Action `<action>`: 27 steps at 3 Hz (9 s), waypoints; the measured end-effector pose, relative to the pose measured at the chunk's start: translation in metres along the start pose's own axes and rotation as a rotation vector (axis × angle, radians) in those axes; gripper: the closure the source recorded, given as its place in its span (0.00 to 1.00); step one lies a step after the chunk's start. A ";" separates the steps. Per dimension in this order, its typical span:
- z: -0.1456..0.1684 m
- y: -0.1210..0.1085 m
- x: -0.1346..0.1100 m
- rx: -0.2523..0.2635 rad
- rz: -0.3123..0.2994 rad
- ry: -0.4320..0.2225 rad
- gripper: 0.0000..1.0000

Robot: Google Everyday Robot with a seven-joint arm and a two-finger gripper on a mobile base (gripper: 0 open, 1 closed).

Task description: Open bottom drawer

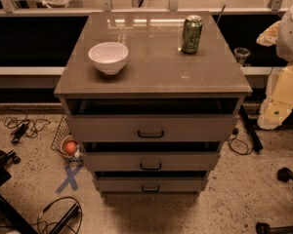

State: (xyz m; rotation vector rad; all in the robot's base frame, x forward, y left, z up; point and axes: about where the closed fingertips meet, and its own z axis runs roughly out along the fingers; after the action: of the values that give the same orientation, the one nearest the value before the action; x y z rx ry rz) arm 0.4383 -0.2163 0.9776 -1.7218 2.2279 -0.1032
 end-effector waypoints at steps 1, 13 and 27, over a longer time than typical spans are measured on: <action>0.000 0.000 0.000 0.000 0.000 0.000 0.00; 0.461 0.113 0.070 0.294 0.145 -0.614 0.00; 0.784 0.091 -0.018 -0.022 0.112 -0.542 0.25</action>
Offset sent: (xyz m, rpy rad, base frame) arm 0.0200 0.0051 -0.0160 0.0292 -0.0994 -0.0187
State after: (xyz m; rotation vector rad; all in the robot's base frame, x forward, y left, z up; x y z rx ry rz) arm 0.5891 -0.0659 0.2169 -1.4140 1.9114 0.3717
